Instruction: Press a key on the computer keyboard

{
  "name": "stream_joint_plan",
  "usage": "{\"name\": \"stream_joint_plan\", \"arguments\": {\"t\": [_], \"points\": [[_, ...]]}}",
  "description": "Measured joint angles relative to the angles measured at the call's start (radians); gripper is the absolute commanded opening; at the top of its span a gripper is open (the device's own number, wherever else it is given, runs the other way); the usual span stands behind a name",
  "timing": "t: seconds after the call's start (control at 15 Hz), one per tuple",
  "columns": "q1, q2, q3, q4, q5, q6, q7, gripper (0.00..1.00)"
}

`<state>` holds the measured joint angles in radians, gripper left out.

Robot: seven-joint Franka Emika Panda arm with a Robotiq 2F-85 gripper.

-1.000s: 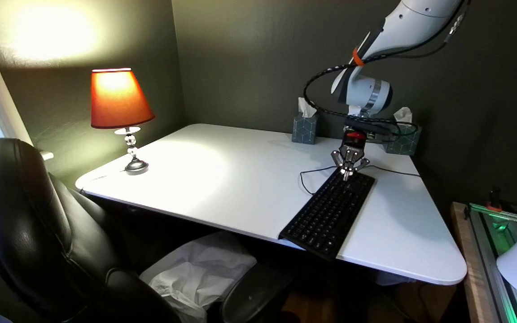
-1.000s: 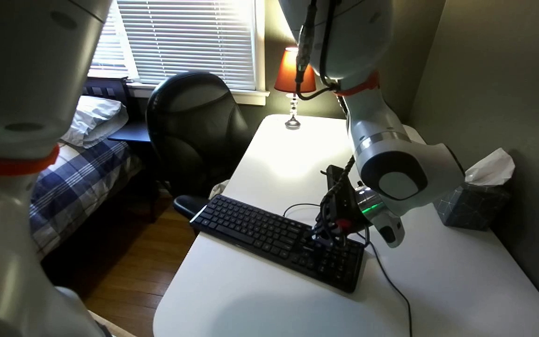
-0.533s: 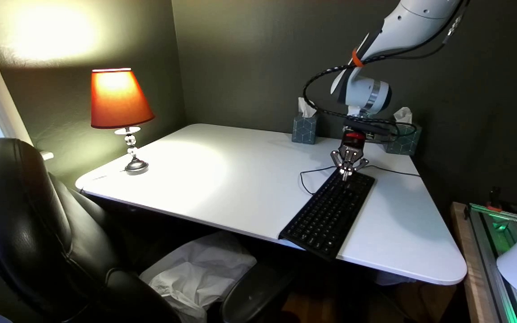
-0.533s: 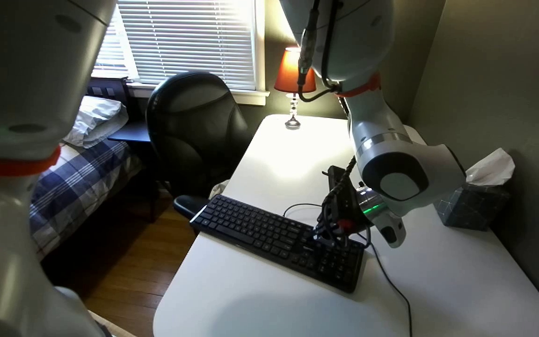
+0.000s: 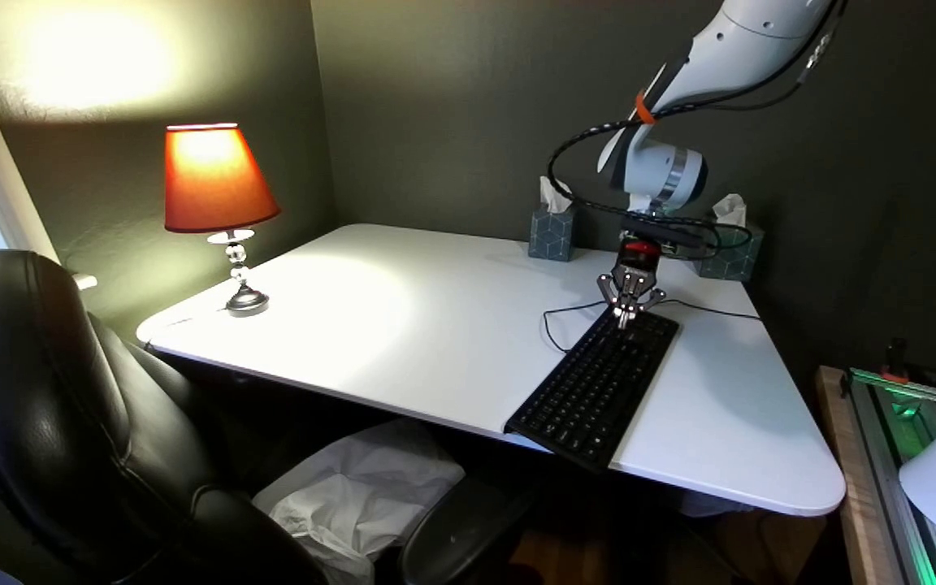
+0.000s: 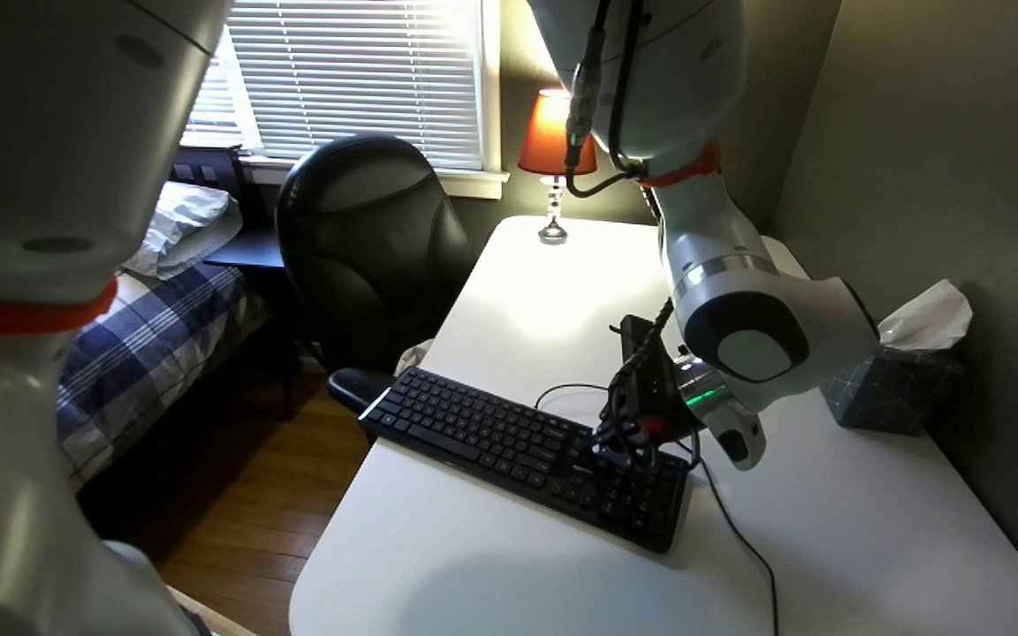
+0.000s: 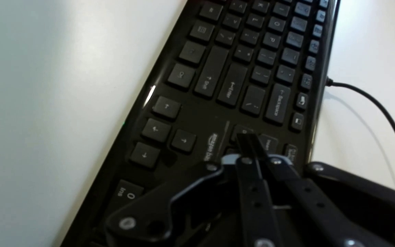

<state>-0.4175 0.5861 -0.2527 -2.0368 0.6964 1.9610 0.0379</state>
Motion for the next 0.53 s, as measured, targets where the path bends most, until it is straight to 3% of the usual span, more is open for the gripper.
{"name": "stream_joint_plan", "arguments": {"t": [0.53], "points": [[-0.004, 0.015, 0.000, 0.016, 0.000, -0.017, 0.000, 0.00]]}}
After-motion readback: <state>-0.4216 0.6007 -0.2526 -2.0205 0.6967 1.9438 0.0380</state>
